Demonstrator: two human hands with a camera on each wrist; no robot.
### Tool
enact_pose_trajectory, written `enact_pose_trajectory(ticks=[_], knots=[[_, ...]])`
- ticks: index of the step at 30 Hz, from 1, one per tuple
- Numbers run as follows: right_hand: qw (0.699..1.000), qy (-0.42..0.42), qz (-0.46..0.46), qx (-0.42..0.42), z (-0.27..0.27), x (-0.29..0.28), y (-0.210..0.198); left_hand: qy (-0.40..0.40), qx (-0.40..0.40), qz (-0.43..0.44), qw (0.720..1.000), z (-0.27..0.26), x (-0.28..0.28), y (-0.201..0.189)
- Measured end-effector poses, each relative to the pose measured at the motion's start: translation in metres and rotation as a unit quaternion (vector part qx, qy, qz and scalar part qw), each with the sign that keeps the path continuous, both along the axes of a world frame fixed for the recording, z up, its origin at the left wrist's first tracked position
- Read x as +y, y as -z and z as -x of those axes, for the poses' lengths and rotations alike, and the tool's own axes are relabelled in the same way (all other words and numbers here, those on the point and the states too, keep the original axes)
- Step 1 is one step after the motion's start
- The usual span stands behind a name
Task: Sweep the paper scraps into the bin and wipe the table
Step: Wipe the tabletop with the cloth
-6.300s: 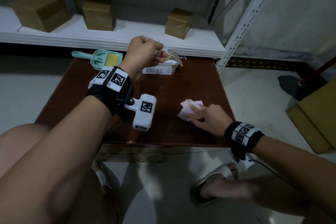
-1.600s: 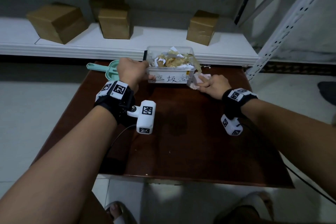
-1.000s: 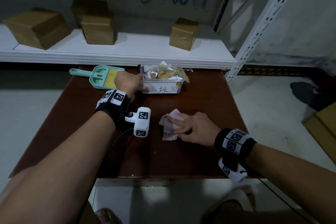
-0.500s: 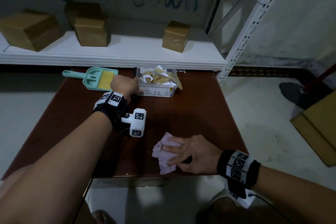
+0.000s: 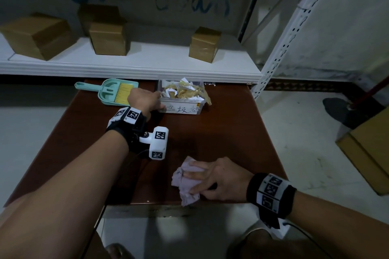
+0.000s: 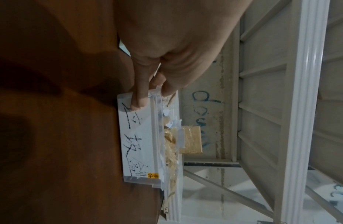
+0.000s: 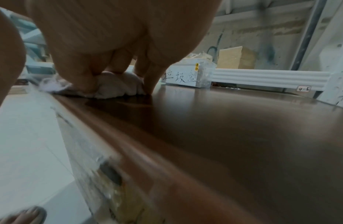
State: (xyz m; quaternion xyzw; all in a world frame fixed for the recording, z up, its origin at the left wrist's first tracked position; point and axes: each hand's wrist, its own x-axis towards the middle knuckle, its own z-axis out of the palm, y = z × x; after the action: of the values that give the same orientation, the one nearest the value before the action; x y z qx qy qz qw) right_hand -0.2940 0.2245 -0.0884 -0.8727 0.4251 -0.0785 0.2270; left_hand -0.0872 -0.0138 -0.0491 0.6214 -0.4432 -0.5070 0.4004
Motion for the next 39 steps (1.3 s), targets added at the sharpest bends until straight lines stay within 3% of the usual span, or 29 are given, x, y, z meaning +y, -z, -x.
enact_pose_trajectory(ticks=[7,13,16,21,28,35,39], knots=[[0.997,0.081,0.003,0.014,-0.005,-0.059,0.007,0.004,-0.009,0.022,1.0,-0.008,0.0,-0.007],[0.98,0.166,0.024,0.104,-0.01,-0.113,0.0,-0.005,0.003,0.016,1.0,-0.023,-0.002,-0.019],[0.972,0.205,0.021,0.11,-0.011,-0.139,-0.001,-0.024,0.026,0.037,0.999,-0.026,-0.002,-0.027],[0.967,0.196,0.024,0.163,-0.008,-0.18,-0.007,-0.05,0.077,0.053,0.994,-0.034,-0.007,-0.032],[0.948,0.249,-0.001,0.199,-0.001,-0.227,-0.008,-0.045,0.076,0.054,0.995,-0.043,-0.007,-0.039],[0.952,0.28,-0.001,0.122,-0.008,-0.247,-0.017,-0.037,0.088,0.053,0.994,-0.05,-0.005,-0.046],[0.965,0.245,0.016,0.088,-0.014,-0.251,-0.022,-0.045,0.088,0.049,0.994,-0.053,-0.003,-0.049]])
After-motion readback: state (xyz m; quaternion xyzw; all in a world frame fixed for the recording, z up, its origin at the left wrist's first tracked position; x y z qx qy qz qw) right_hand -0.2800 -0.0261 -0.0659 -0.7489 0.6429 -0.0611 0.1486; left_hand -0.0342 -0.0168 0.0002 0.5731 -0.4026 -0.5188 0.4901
